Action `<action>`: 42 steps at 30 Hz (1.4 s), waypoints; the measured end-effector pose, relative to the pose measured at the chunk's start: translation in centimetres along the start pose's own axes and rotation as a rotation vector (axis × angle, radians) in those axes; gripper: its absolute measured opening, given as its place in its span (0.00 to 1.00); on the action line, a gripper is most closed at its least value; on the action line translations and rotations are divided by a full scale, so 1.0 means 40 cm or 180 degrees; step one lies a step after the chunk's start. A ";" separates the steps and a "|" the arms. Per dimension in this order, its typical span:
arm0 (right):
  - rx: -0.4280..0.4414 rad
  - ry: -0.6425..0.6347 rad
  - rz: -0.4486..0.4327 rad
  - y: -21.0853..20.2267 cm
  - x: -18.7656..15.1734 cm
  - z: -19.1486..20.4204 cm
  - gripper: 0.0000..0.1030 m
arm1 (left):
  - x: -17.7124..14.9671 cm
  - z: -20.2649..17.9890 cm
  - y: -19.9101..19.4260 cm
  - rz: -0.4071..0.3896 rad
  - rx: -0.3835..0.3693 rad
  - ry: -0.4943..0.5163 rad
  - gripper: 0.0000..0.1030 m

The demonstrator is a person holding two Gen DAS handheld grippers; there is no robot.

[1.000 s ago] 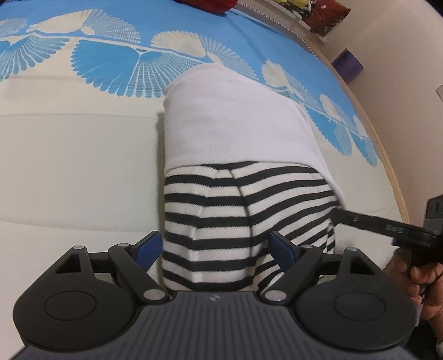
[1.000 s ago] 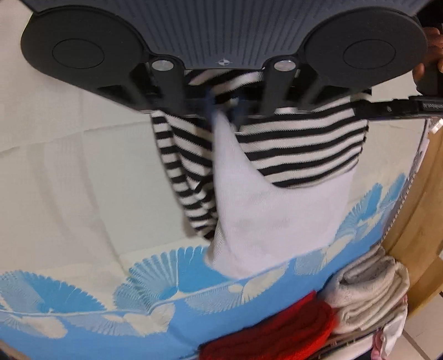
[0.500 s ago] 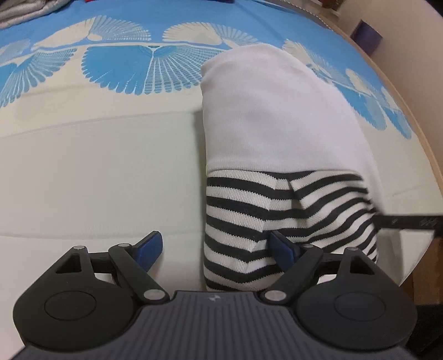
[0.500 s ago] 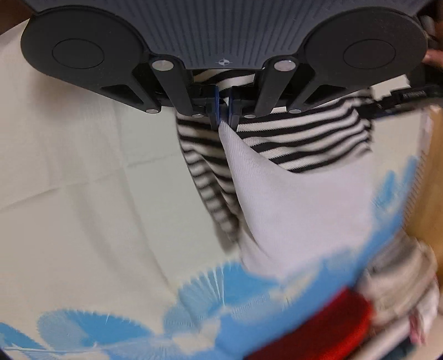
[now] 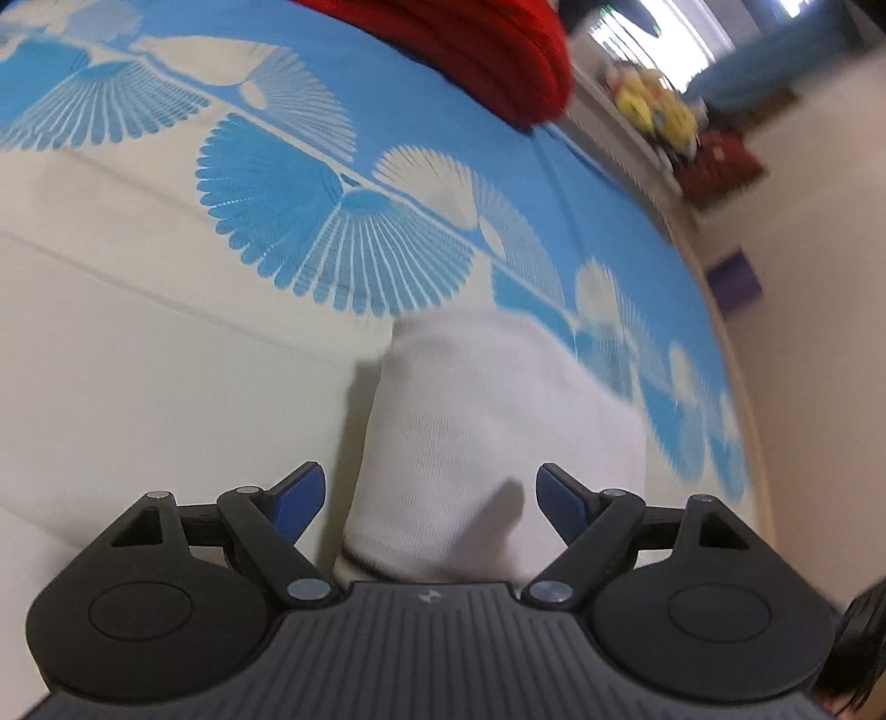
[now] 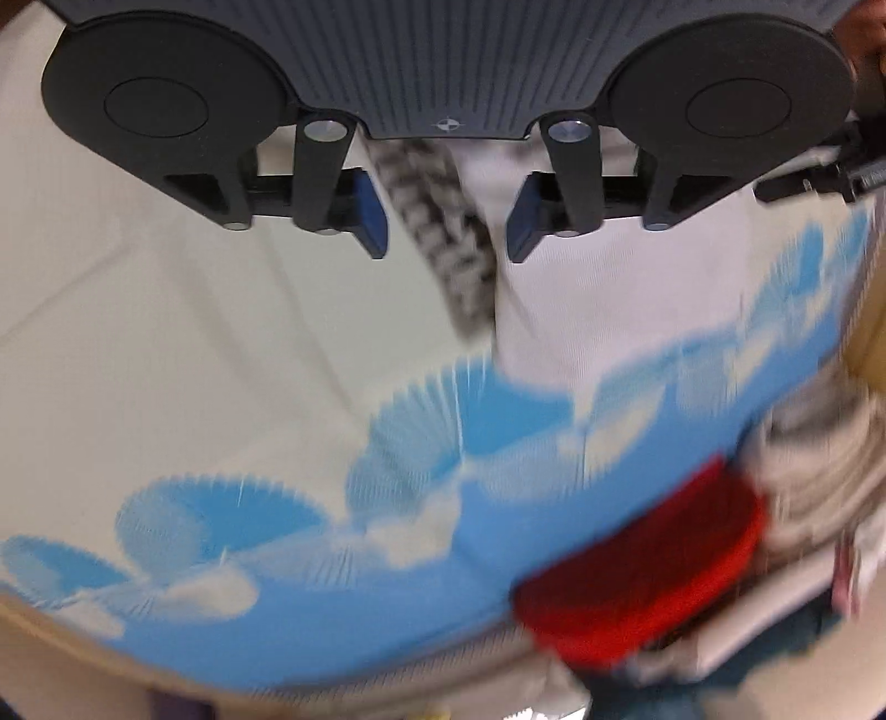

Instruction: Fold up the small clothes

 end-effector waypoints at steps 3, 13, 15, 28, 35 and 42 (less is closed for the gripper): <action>0.0143 0.0129 0.0034 0.040 0.008 0.028 0.50 | 0.019 -0.004 0.032 -0.0025 -0.0037 -0.0130 0.85; 0.0076 0.0000 0.0220 0.166 -0.002 0.108 0.24 | 0.014 0.003 0.112 0.0012 0.0042 -0.0052 0.70; 0.0019 -0.0085 0.0088 0.168 0.011 0.117 0.04 | 0.011 0.007 0.124 0.0007 0.0099 0.0041 0.68; -0.0634 -0.0321 0.0348 0.238 -0.046 0.084 0.02 | 0.032 -0.103 -0.044 -0.0335 0.0101 0.1115 0.69; -0.0623 -0.0376 0.0299 0.228 -0.045 0.086 0.02 | -0.101 -0.075 0.039 0.0347 0.0375 0.1841 0.22; -0.0538 -0.0183 0.0111 0.164 -0.028 0.076 0.37 | -0.065 -0.077 0.012 0.0064 0.0468 0.1677 0.83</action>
Point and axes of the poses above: each gripper's, at about its wrist camera, not at the fingertips, and y roughly the way its jaws point, z to its left, x to its top, the point moved 10 cm from there along y, roughly the way its jaws point, and after that the axes turned 1 degree about -z, right-handed, at the moved point
